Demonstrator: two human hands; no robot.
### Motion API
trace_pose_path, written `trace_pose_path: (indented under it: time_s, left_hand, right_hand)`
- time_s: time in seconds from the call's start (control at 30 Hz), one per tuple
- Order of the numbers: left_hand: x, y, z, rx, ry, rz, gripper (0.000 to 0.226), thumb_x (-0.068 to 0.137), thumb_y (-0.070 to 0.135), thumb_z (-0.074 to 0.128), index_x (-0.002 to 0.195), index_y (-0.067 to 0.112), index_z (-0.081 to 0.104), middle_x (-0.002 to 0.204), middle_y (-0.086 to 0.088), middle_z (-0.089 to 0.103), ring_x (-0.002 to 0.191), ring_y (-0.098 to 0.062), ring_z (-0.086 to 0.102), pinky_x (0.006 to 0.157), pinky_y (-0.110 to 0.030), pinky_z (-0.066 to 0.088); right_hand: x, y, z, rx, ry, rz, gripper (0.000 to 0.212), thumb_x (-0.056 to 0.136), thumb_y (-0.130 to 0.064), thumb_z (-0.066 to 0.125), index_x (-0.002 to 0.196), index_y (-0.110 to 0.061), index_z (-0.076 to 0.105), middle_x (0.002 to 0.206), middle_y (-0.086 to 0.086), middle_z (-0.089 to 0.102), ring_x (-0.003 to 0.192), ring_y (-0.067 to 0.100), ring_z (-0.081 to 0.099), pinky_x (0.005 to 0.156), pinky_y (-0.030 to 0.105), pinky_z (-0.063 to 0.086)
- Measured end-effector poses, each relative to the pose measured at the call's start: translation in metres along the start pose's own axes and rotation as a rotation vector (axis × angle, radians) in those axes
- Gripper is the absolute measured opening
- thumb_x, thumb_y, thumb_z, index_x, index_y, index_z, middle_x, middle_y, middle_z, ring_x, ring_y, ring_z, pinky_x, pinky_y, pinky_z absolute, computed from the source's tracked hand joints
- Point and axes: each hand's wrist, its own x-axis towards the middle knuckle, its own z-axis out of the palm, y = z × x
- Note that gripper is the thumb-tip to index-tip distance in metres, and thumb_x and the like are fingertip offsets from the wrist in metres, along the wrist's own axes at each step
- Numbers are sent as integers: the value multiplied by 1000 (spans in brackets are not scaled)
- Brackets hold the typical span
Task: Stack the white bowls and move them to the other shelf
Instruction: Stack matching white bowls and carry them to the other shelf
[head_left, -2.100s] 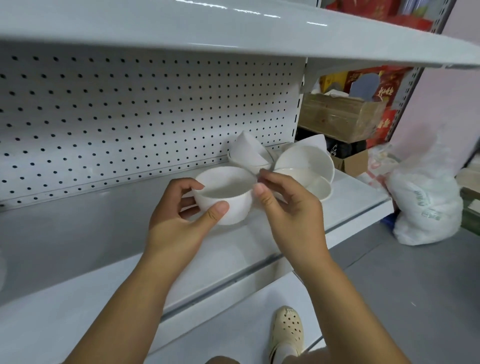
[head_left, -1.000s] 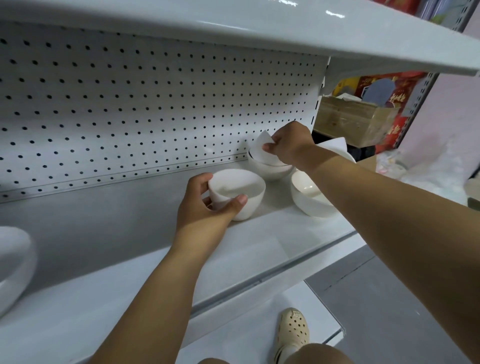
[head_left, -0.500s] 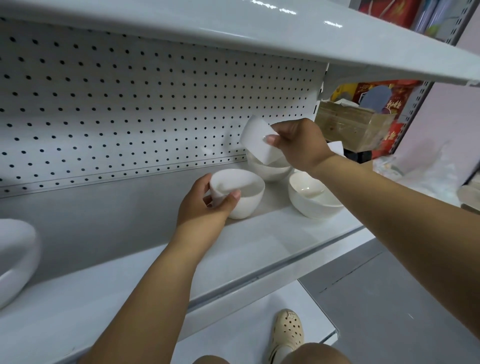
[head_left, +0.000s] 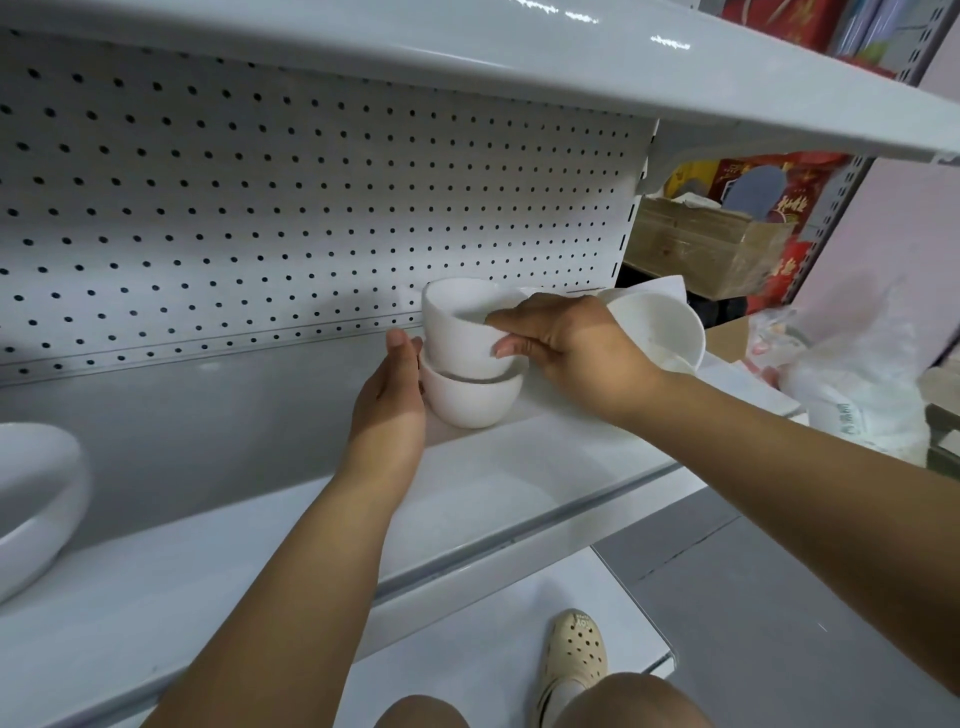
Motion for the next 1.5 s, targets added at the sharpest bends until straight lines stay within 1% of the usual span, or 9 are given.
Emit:
trace_pose_path:
  time_s: [0.4, 0.47, 0.57, 0.73, 0.83, 1.0, 1.13, 1.33, 1.5]
  left_hand:
    - [-4, -4, 1, 68, -20, 30, 50, 67, 98, 35, 94, 68, 64, 116, 21, 69, 115, -16, 66, 108, -44, 48]
    - [-11, 3, 5, 111, -44, 53, 42, 82, 83, 45, 117, 63, 59, 119, 20, 65, 114, -14, 64, 98, -30, 50]
    - [-18, 7, 7, 191, -57, 87, 65, 92, 56, 63, 150, 47, 35, 129, 16, 56, 112, -10, 60, 83, -21, 44]
    - [-16, 4, 7, 247, -50, 119, 74, 85, 51, 74, 148, 46, 37, 128, 16, 58, 111, -12, 62, 89, -27, 45]
    - [-16, 2, 8, 261, -31, 134, 70, 85, 51, 75, 146, 47, 39, 123, 16, 59, 109, -14, 63, 90, -30, 48]
    - [-16, 1, 7, 228, -36, 144, 61, 84, 53, 75, 137, 46, 45, 123, 15, 63, 100, -1, 64, 81, -26, 47]
    - [-18, 4, 9, 212, -81, 144, 55, 85, 52, 73, 135, 44, 51, 119, 18, 64, 94, 14, 59, 78, -17, 47]
    - [-20, 3, 12, 189, -132, 152, 44, 87, 46, 75, 127, 47, 56, 119, 16, 65, 82, 28, 58, 64, -1, 45]
    - [-19, 4, 13, 167, -111, 156, 40, 88, 43, 75, 124, 44, 58, 121, 7, 68, 82, 26, 61, 61, 3, 42]
  right_hand:
    - [-9, -8, 4, -38, -170, -13, 37, 95, -16, 66, 132, -12, 68, 131, 11, 68, 121, 20, 58, 108, 30, 44]
    - [-8, -7, -3, -42, -151, 65, 41, 93, -33, 66, 128, -12, 70, 126, 9, 70, 122, 26, 60, 106, 35, 47]
    - [-8, 1, -25, -45, -28, 151, 39, 96, -37, 65, 124, -11, 72, 123, 8, 70, 116, 18, 61, 101, 13, 40]
    - [-6, 31, -71, -109, 27, 406, 33, 103, -35, 57, 122, -13, 71, 128, 4, 69, 112, 15, 62, 98, 22, 43]
    - [-7, 56, -94, -170, 67, 555, 38, 106, -33, 53, 115, 1, 69, 121, 20, 71, 112, 37, 64, 100, 42, 48]
    - [-14, 96, -111, -195, 87, 739, 37, 108, -24, 49, 136, -2, 60, 136, 17, 62, 127, 36, 52, 93, 21, 34]
    - [-13, 122, -103, -243, 7, 833, 41, 108, -36, 47, 138, -14, 63, 147, 10, 57, 133, 34, 49, 110, 33, 33]
    - [-11, 133, -87, -60, 50, 839, 6, 99, -37, 64, 102, -32, 62, 113, 0, 65, 104, 17, 60, 92, 26, 43]
    - [-10, 165, -81, 71, 74, 890, 28, 72, -66, 73, 89, -44, 72, 125, 3, 67, 111, 28, 60, 98, 40, 50]
